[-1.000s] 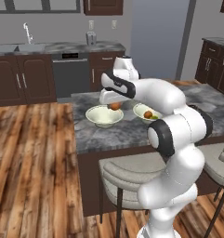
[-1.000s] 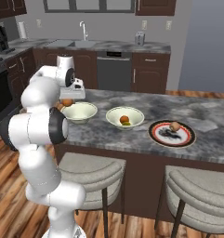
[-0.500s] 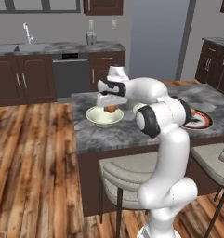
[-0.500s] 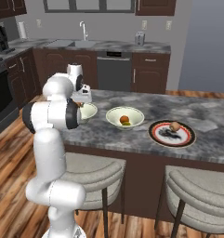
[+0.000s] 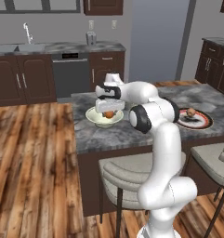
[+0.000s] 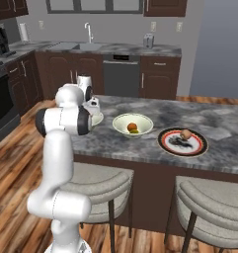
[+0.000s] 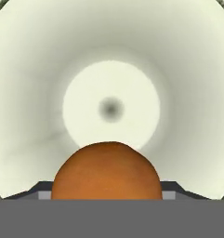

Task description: Take the fruits from the plate on the dining counter and place two fruits in each bowl.

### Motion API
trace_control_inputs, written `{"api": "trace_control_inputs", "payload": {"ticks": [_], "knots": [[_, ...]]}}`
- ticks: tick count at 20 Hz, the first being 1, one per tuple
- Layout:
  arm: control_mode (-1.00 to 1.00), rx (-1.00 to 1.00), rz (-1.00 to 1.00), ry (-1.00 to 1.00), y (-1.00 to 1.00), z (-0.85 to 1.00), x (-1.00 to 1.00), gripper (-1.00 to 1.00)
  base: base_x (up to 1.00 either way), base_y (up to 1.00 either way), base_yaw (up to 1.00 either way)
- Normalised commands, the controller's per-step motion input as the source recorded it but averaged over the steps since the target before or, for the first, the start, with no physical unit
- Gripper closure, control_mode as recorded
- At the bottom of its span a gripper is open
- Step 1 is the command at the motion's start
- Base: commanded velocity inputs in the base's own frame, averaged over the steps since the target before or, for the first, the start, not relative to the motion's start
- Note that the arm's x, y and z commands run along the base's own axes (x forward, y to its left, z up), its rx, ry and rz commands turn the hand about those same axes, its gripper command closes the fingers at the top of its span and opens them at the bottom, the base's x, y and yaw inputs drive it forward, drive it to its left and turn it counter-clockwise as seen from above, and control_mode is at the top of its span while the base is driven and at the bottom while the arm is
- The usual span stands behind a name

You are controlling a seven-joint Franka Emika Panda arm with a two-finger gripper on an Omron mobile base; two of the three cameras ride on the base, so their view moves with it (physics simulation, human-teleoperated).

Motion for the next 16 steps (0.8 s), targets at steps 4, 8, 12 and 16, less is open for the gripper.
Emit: {"api": "trace_control_inputs", "payload": {"ticks": [4,8,12,16], "knots": [[-1.0,0.0,0.0,0.11,-0.04,-0.28,0.0,-1.0,0.0,0.0,0.0],[-1.0,0.0,0.0,0.0,-0.23,-0.1,-0.22,-1.0,0.0,0.0,0.0],[-1.0,0.0,0.0,0.0,-0.18,-0.01,-0.28,-1.0,0.0,0.0,0.0],[-1.0,0.0,0.0,0.0,-0.34,0.46,-0.62,-1.0,0.0,0.0,0.0]]}}
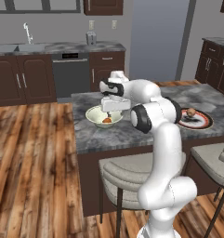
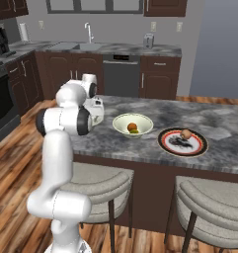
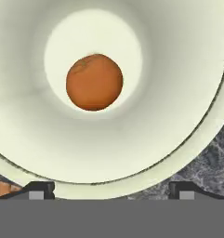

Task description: Take the fruits from the plate on the dining counter and place two fruits in each bowl.

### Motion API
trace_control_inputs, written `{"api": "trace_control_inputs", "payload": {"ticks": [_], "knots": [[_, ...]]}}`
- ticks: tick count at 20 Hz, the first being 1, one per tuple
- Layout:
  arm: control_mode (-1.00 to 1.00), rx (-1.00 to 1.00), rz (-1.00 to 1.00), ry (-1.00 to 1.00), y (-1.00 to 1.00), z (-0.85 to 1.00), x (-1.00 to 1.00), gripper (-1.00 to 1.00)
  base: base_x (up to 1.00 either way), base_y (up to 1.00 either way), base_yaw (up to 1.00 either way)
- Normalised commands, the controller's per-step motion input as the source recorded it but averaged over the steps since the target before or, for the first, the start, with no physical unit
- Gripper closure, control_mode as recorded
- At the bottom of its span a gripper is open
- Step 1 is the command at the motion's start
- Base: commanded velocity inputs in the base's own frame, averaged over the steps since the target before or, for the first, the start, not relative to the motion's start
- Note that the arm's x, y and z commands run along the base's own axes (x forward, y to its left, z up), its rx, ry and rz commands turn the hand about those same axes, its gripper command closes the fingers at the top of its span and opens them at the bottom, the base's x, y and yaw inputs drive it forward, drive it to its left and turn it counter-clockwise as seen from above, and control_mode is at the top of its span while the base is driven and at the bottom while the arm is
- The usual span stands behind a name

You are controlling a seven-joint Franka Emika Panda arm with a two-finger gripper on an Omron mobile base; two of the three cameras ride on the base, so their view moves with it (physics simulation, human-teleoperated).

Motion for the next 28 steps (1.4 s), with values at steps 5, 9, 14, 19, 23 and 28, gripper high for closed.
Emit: {"api": "trace_control_inputs", "payload": {"ticks": [5,9,14,19,23,28], "knots": [[-1.0,0.0,-0.02,0.0,-0.64,0.57,-1.0,-1.0,0.0,0.0,0.0],[-1.0,0.0,-0.08,0.0,-0.48,0.48,-1.0,-1.0,0.0,0.0,0.0],[-1.0,-0.01,-0.15,-0.12,-0.09,0.31,-1.0,-1.0,0.0,0.0,0.0],[-1.0,-0.07,-0.09,-0.19,0.06,0.21,-0.98,-1.0,0.0,0.0,0.0],[-1.0,-0.03,-0.06,-0.01,0.02,0.22,-0.48,-1.0,0.0,0.0,0.0],[1.0,0.0,-0.01,0.0,-0.04,0.04,-0.09,-1.0,-0.14,-0.14,-0.01]]}}
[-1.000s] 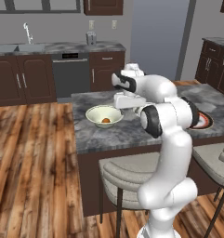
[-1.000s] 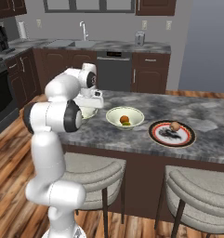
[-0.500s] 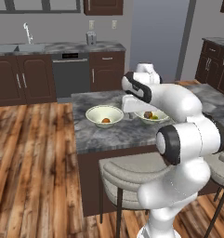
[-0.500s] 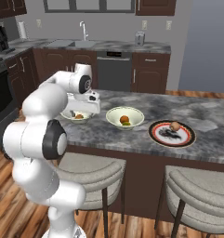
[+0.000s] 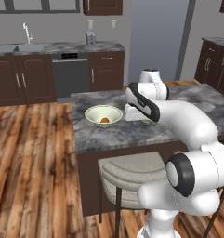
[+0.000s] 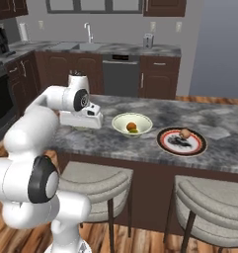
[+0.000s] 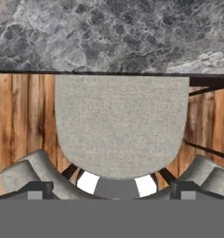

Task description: Take the fruits from the plate on the dining counter and place two fruits in each bowl.

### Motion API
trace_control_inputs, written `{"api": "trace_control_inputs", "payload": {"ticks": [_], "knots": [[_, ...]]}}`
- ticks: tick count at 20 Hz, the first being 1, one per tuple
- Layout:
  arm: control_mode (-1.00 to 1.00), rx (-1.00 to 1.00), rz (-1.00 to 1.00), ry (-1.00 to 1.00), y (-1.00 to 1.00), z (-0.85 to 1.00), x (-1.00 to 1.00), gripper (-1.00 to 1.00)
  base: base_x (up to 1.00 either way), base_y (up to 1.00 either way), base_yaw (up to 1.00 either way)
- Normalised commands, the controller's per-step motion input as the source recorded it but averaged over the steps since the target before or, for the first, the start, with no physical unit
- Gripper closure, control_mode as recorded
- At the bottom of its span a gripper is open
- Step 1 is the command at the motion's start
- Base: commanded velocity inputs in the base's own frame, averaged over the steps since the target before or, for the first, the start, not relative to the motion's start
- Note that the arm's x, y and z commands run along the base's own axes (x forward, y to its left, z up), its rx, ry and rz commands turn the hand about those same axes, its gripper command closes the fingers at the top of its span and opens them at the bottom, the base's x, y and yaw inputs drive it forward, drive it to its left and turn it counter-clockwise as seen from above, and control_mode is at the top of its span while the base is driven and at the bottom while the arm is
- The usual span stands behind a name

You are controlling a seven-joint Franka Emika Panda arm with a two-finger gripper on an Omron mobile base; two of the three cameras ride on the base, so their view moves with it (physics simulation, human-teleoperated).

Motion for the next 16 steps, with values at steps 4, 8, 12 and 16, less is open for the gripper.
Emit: {"api": "trace_control_inputs", "payload": {"ticks": [4,8,12,16], "knots": [[1.0,0.0,0.0,0.0,0.0,0.0,0.0,-1.0,-0.19,-0.89,-0.04],[1.0,0.0,0.0,0.0,0.0,0.0,0.0,-1.0,0.0,-1.0,-0.02],[1.0,0.0,0.0,0.0,0.0,0.0,0.0,-1.0,0.0,-0.93,-0.07],[1.0,0.0,0.0,0.0,0.0,0.0,0.0,-1.0,0.34,-0.4,-0.01]]}}
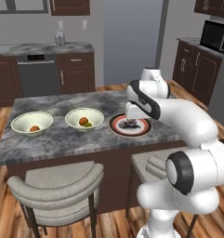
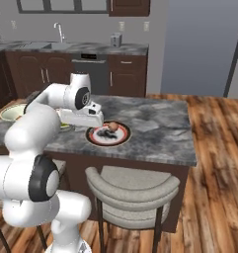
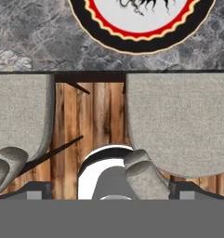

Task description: Take the fruits from the plate on the dining counter and place two fruits in each bowl.

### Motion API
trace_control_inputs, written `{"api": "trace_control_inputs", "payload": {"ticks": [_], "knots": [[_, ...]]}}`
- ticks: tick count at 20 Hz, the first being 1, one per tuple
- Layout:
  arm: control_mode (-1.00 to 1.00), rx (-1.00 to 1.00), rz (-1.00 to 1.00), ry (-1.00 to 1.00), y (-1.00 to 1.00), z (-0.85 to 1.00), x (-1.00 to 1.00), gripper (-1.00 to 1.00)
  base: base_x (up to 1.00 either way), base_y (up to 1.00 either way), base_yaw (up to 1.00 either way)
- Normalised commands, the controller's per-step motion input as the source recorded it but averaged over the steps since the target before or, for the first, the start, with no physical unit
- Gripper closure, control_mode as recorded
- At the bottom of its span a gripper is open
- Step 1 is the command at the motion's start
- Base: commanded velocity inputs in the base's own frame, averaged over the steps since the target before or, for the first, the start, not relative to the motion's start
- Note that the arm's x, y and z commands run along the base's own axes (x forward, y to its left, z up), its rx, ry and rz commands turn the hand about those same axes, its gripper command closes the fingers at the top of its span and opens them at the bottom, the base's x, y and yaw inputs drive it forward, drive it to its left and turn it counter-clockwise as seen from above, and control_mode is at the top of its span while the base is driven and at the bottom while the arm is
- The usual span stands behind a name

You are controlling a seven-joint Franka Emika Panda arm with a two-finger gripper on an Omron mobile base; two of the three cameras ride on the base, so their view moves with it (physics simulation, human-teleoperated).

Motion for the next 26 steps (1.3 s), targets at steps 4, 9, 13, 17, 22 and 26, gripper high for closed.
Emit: {"api": "trace_control_inputs", "payload": {"ticks": [4,9,13,17,22,26], "knots": [[1.0,0.0,0.0,0.0,0.0,0.0,0.0,-1.0,0.74,-0.08,0.0],[-1.0,0.0,0.0,0.0,-0.13,0.0,0.4,-1.0,0.43,-0.06,0.0],[-1.0,0.0,-0.01,0.0,-0.36,-0.13,1.0,-1.0,0.0,0.0,0.0],[-1.0,0.0,-0.01,0.01,-0.28,-0.26,1.0,-1.0,0.0,0.0,0.0],[-1.0,0.0,0.0,0.03,-0.06,-0.43,0.91,-1.0,0.0,0.0,0.0],[-1.0,0.0,0.0,0.01,-0.13,-0.46,0.72,-1.0,0.0,0.0,0.0]]}}
